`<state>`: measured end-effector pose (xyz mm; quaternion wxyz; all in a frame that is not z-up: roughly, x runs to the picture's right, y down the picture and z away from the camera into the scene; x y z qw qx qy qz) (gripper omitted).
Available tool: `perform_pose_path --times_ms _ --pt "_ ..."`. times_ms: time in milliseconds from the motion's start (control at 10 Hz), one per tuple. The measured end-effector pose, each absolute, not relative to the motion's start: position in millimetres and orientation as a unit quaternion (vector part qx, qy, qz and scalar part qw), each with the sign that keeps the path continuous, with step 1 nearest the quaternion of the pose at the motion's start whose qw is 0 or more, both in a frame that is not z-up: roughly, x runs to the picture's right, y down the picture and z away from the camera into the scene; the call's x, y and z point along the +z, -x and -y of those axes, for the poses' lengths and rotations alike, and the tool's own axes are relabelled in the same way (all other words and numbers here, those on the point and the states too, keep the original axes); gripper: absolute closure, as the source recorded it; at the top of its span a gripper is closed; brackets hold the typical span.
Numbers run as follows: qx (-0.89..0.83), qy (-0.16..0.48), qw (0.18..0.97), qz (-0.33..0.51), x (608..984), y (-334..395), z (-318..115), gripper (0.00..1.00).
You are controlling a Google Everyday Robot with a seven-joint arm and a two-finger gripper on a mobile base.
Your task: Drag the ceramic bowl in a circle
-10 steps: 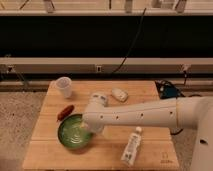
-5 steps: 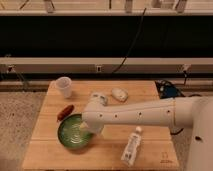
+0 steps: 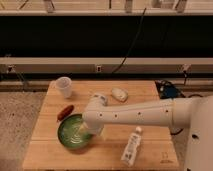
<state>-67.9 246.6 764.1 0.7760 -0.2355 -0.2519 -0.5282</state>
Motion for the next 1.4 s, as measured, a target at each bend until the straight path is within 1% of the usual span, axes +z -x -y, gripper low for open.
perform_pose_path --times_ms 1100,1200,1400 --pt "-0.528 0.246 0.766 0.271 769.7 63.1 -257.4 0.2" --pt "-0.528 0.247 0.765 0.273 769.6 62.0 -258.0 0.24" --pt "-0.528 0.248 0.764 0.276 769.6 60.5 -258.9 0.37"
